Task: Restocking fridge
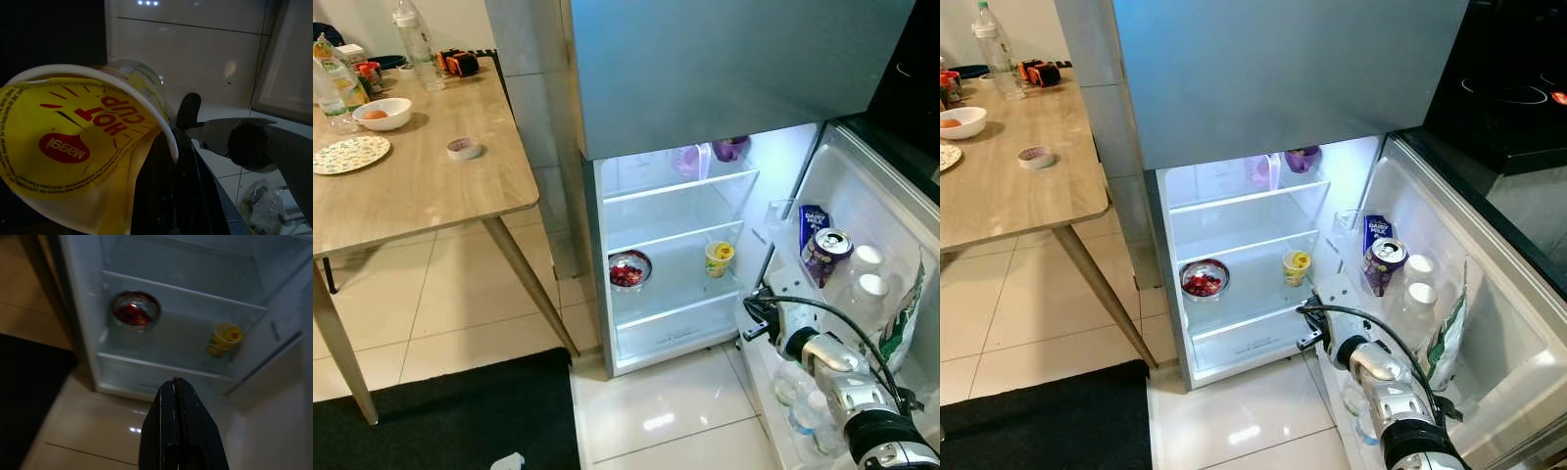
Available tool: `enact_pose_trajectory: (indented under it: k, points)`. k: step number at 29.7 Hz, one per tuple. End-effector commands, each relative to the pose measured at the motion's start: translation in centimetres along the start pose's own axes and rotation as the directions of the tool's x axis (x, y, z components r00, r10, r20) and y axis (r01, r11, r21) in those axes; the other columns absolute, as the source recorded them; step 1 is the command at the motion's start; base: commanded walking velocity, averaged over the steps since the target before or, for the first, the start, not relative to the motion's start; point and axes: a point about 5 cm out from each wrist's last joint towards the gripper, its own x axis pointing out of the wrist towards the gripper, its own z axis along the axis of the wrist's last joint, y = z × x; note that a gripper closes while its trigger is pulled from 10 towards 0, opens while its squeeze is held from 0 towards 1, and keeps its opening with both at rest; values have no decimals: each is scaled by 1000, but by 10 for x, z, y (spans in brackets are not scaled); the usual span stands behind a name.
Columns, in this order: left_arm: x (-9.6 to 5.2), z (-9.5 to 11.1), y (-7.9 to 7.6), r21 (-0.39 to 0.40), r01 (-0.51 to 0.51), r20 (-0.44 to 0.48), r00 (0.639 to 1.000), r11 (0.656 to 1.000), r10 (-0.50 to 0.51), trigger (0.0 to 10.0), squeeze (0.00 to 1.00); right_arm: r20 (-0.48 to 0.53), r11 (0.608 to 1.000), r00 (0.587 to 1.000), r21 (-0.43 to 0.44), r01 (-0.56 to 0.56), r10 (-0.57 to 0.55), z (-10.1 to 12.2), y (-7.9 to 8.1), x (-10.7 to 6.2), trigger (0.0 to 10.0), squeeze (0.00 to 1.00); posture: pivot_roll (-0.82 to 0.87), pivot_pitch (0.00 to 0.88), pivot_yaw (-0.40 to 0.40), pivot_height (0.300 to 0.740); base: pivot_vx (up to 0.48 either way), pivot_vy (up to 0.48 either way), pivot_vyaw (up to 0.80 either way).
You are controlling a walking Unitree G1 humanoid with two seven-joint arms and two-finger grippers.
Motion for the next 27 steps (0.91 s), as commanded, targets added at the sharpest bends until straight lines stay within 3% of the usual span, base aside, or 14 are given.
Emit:
enact_pose_trajectory:
  k: [1,7,19,27]
  points:
    - [-1,-12,-1,-7,0,-43,999,1000,0,10000,0,-33,1000,999,-14,19,-20,-3,-4,-1,10000,0,-119,75,-1,740,0,0,0]
    - [-1,-12,-1,-7,0,-43,999,1000,-1,10000,0,-189,976,966,-156,150,-178,-13,-29,-8,10000,0,-119,75,-1,740,0,0,0]
    - [-1,-12,-1,-8,1,-42,999,1000,-1,10000,0,-295,945,911,-241,221,-288,-25,-53,-21,10000,0,-118,73,-1,740,0,0,0]
    - [-1,-12,-1,-8,2,-41,999,1000,-2,10000,0,-342,899,845,-304,314,-411,-31,-79,-38,10000,0,-118,72,-1,740,0,0,0]
